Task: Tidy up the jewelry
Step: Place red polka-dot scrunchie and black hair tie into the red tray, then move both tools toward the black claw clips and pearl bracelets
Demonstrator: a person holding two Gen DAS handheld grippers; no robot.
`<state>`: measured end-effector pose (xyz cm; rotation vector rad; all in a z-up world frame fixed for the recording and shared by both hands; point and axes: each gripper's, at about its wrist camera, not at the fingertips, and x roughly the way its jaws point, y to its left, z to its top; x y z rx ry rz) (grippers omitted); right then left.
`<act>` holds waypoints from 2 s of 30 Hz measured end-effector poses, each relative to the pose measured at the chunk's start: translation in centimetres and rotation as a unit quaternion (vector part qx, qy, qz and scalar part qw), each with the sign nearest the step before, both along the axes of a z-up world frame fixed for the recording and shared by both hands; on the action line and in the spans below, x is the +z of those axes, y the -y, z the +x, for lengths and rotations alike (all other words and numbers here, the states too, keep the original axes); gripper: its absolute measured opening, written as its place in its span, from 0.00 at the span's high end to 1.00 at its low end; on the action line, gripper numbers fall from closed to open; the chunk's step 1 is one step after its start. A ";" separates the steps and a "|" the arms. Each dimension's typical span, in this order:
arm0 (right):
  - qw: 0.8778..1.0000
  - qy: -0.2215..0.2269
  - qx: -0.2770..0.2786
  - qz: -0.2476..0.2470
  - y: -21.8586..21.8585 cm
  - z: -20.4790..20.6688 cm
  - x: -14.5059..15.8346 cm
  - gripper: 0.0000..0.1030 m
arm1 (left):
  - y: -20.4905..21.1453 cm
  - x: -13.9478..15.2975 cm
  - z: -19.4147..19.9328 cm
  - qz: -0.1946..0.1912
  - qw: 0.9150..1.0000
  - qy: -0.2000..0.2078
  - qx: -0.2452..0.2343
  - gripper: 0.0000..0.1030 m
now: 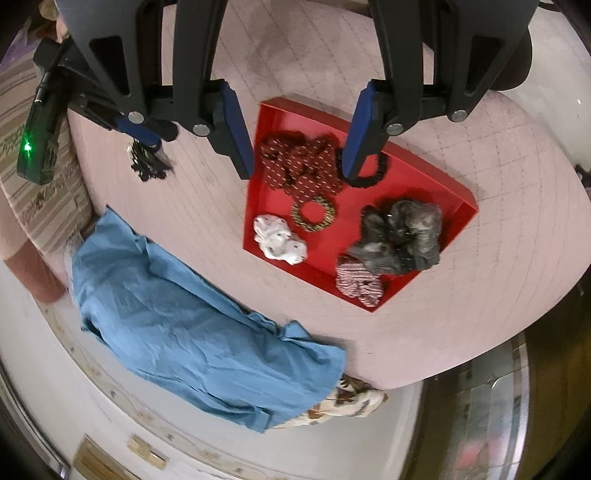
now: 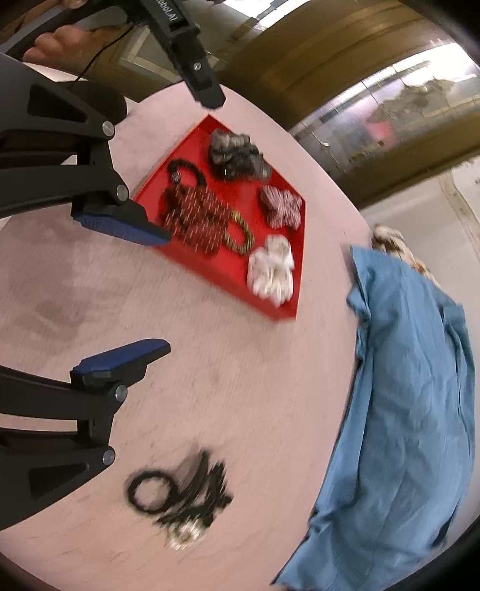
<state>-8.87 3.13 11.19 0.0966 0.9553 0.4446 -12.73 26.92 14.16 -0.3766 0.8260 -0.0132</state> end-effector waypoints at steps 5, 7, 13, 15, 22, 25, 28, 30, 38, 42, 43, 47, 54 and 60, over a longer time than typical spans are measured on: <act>0.999 -0.002 -0.043 0.001 5.9 -0.9 -0.6 0.45 | 2.7 0.2 0.2 0.020 0.999 -0.003 -0.025 0.50; 0.998 -0.005 -0.069 0.000 8.7 -1.0 -1.0 0.45 | 3.8 0.1 0.3 0.025 0.999 -0.006 -0.035 0.49; 0.987 -0.028 -0.156 0.021 16.6 -0.9 -2.7 0.45 | 6.9 -1.0 0.6 0.039 0.996 -0.023 -0.072 0.49; 0.982 -0.033 -0.184 0.034 18.9 -0.7 -3.3 0.45 | 7.8 -1.4 0.9 0.043 0.995 -0.030 -0.081 0.49; 0.976 -0.031 -0.207 0.058 21.3 1.9 -4.0 0.45 | 9.8 -2.6 1.4 0.054 0.992 -0.050 -0.099 0.49; 0.981 -0.022 -0.184 0.051 20.1 4.0 -3.8 0.45 | 10.2 -3.0 1.5 0.059 0.991 -0.056 -0.102 0.49; 0.984 -0.021 -0.175 0.032 19.0 6.5 -4.1 0.47 | 10.4 -3.3 1.7 0.061 0.991 -0.062 -0.102 0.49; 0.984 -0.032 -0.173 0.025 18.5 7.8 -4.8 0.53 | 10.3 -3.5 1.9 0.060 0.991 -0.065 -0.101 0.49; 0.984 -0.092 -0.043 0.146 13.0 8.8 -5.7 0.54 | 10.4 -4.2 2.7 0.062 0.990 -0.077 -0.098 0.49; 0.983 -0.086 0.026 0.162 11.5 6.7 -4.5 0.54 | 10.8 -4.3 3.0 0.065 0.990 -0.075 -0.104 0.49; 0.984 -0.079 0.027 0.157 11.8 6.3 -4.1 0.54 | 10.9 -4.4 3.2 0.063 0.989 -0.077 -0.106 0.49; 0.992 -0.045 -0.015 0.119 15.6 5.0 -3.0 0.53 | 11.7 -5.2 4.5 0.041 0.988 -0.087 -0.118 0.49; 0.987 -0.049 -0.146 0.041 23.9 5.0 -5.0 0.53 | 13.3 -6.4 7.1 -0.016 0.986 -0.097 -0.133 0.39; 0.982 -0.058 -0.179 0.018 25.2 6.4 -7.1 0.53 | 15.9 -7.4 10.5 -0.027 0.984 -0.093 -0.148 0.35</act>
